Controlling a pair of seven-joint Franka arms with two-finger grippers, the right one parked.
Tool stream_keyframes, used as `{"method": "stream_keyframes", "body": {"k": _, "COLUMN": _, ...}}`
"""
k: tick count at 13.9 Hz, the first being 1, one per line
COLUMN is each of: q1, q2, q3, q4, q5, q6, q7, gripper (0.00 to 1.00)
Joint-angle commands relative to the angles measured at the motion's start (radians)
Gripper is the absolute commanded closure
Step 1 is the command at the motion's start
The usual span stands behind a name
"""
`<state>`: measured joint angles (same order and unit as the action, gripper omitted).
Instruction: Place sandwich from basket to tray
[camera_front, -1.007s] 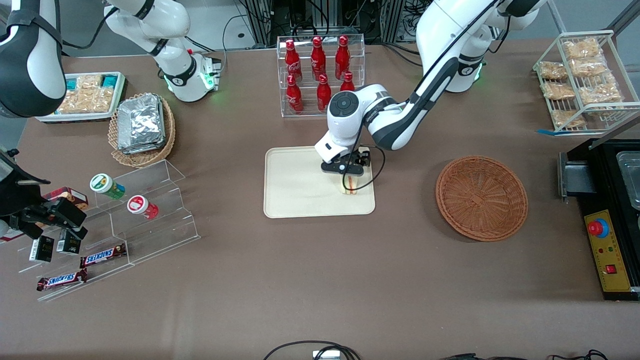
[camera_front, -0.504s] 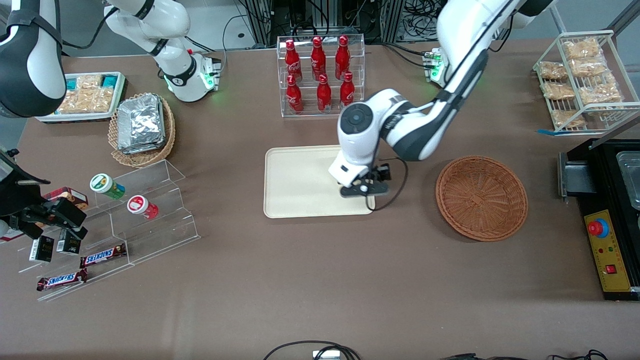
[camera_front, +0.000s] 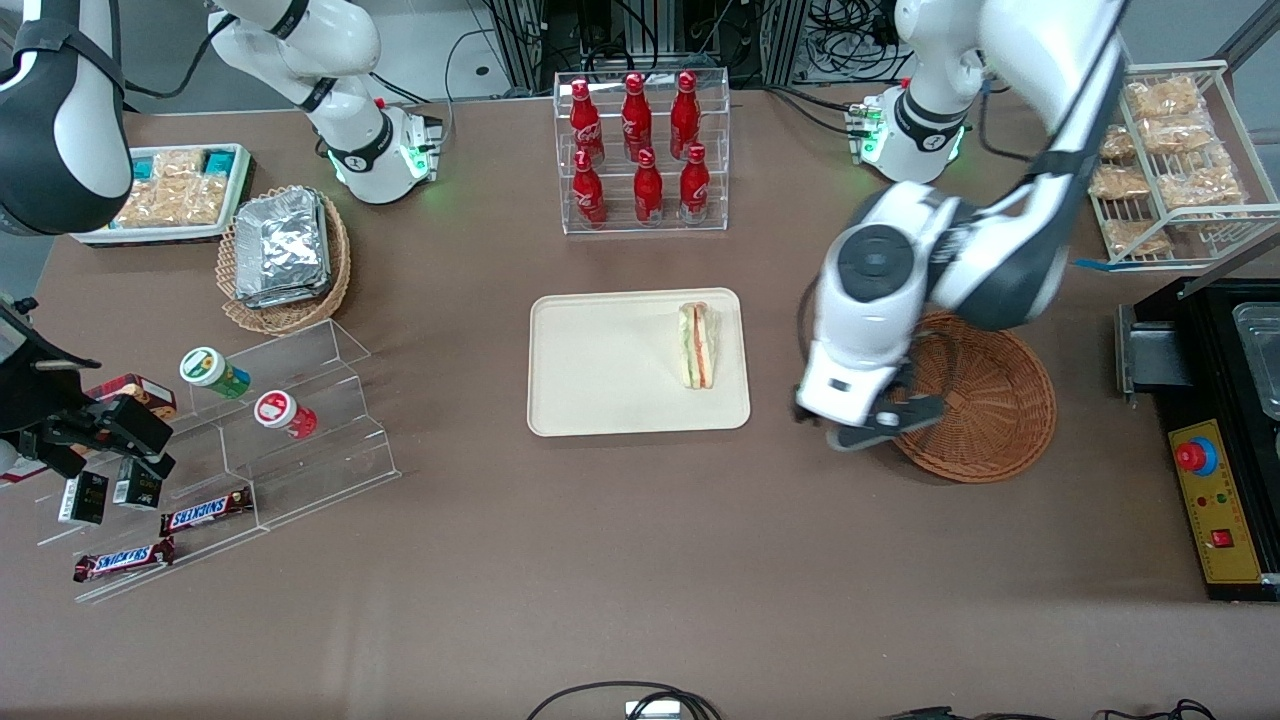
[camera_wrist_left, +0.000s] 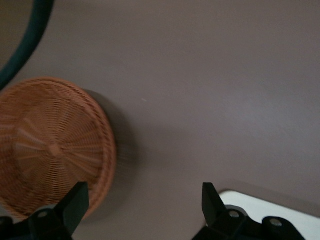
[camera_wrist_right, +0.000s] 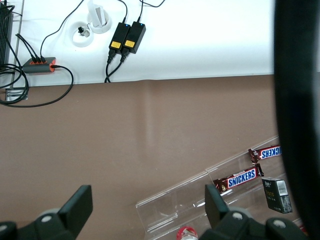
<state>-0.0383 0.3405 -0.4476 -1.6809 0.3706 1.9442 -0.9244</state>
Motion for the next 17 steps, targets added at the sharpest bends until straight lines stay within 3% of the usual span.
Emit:
{"method": "stream_keyframes", "body": {"k": 1, "q1": 0.043, "q2": -0.012, "q3": -0.011, "q4": 0.061, "q5": -0.013, "q6": -0.103, "q7": 0.115, "gripper": 0.00}}
{"method": "stream_keyframes", "body": {"k": 7, "q1": 0.170, "q2": -0.103, "q3": 0.007, "q4": 0.069, "q5": -0.082, "q6": -0.232, "q7": 0.441, "gripper": 0.00}}
{"method": "stream_keyframes", "body": {"k": 11, "q1": 0.159, "q2": -0.210, "q3": 0.183, "q4": 0.044, "q5": -0.220, "q6": -0.252, "q7": 0.689, "gripper": 0.00}}
{"method": "stream_keyframes", "body": {"k": 17, "q1": 0.149, "q2": -0.331, "q3": 0.316, "q4": 0.040, "q5": -0.317, "q6": -0.368, "q7": 0.959, "gripper": 0.00}}
